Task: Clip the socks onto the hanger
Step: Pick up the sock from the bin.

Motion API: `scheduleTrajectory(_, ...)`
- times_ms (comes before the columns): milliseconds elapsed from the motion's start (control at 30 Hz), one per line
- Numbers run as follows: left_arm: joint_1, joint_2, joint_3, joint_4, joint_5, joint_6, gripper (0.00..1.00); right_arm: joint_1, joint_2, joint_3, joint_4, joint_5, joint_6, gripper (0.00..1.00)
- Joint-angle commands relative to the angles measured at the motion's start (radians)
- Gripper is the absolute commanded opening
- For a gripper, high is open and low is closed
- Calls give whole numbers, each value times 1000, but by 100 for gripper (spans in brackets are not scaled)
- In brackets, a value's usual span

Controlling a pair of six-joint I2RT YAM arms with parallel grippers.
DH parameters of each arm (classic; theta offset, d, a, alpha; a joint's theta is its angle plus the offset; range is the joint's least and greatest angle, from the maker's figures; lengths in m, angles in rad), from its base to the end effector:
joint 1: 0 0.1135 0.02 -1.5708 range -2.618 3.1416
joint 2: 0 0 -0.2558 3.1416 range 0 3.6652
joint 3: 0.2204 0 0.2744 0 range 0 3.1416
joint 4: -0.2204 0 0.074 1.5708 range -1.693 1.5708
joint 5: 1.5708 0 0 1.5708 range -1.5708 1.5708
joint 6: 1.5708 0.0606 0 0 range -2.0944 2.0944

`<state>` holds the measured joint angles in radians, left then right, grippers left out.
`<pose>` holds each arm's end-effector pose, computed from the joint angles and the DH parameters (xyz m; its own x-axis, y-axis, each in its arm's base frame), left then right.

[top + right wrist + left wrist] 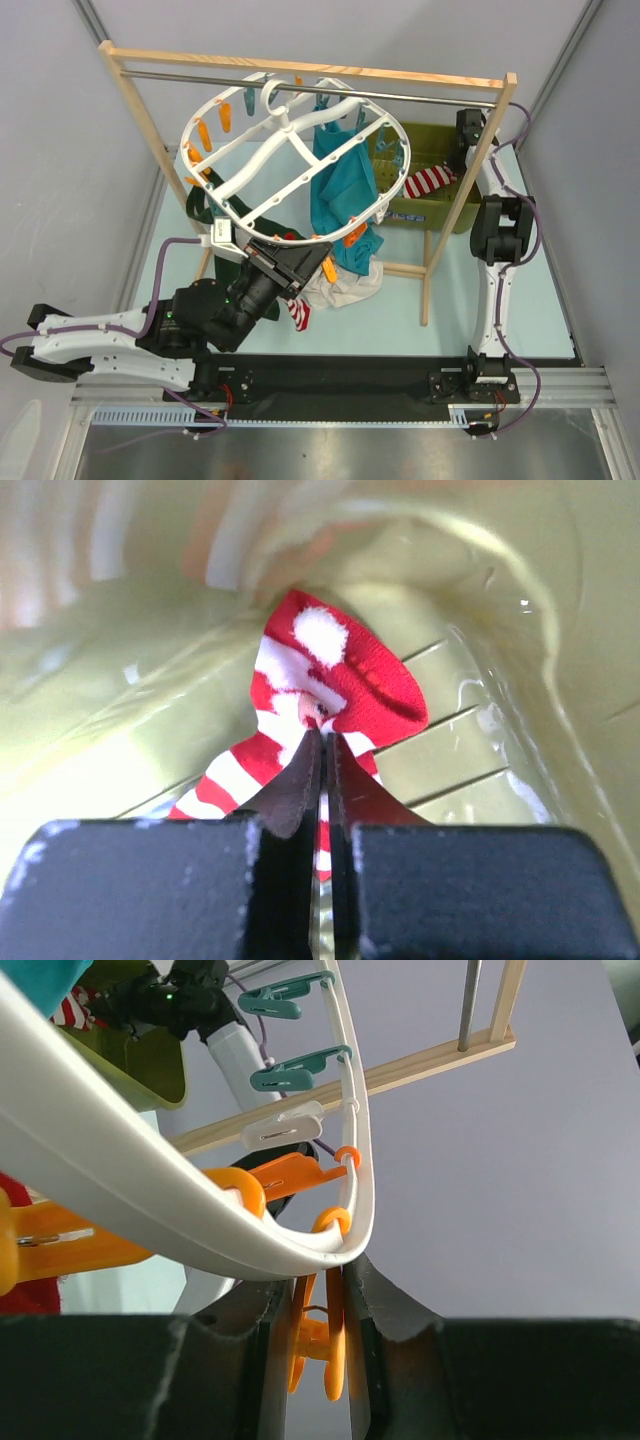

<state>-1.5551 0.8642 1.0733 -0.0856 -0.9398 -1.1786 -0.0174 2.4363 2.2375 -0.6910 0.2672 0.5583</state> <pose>0.0523 -0.2115 0.4358 -0.5327 -0.7960 -0.2874 0.2225 0.1959 -0.9550 0.5721 -0.0260 0.1823 -0.5619 0.5208 -0.6426 0.5667 0.8083 0.1595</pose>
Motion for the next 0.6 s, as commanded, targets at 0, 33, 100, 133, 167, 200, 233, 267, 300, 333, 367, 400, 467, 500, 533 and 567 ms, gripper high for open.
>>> scheduleTrajectory(0, 1, 10, -6, -45, -13, -21, 0, -6, -144, 1, 33, -28, -60, 0)
scheduleTrajectory(33, 1, 12, -6, -43, -14, -21, 0, -10, -167, -12, 38, -32, -81, 0)
scheduleTrajectory(100, 1, 13, -4, -40, -11, -18, 0, -16, -184, -25, 48, -46, -92, 0)
scheduleTrajectory(133, 1, 13, -3, -42, -8, -18, 0, -26, -194, -39, 53, -71, -93, 0)
scheduleTrajectory(167, 1, 15, -3, -39, -7, -16, 0, -27, -209, -44, 56, -82, -98, 0)
scheduleTrajectory(200, 1, 13, -3, -40, -5, -18, 0, -30, -217, -50, 64, -88, -100, 0)
scheduleTrajectory(233, 1, 15, -4, -37, -1, -18, 0, -33, -224, -55, 67, -95, -104, 0)
scheduleTrajectory(267, 1, 15, -6, -39, -1, -19, 0, -33, -241, -62, 73, -97, -122, 0)
scheduleTrajectory(300, 1, 15, -7, -39, -1, -24, 0, -33, -252, -70, 85, -100, -136, 0)
scheduleTrajectory(333, 1, 15, -10, -37, -2, -29, 0, -33, -263, -82, 100, -124, -152, 0)
scheduleTrajectory(367, 1, 13, -12, -34, -4, -29, 0, -33, -279, -111, 116, -131, -167, 0)
scheduleTrajectory(400, 1, 12, -13, -32, -4, -32, 0, -33, -307, -121, 134, -141, -194, 0)
scheduleTrajectory(467, 1, 6, -18, -39, -11, -41, 0, -41, -335, -130, 119, -146, -201, 0)
scheduleTrajectory(500, 1, -1, -21, -40, -14, -53, 0, -44, -374, -142, 119, -151, -198, 0)
scheduleTrajectory(533, 1, -5, -27, -46, -19, -65, 0, -47, -396, -156, 122, -167, -196, 0)
scheduleTrajectory(567, 1, -8, -29, -66, -27, -79, 0, -52, -419, -168, 126, -190, -192, 0)
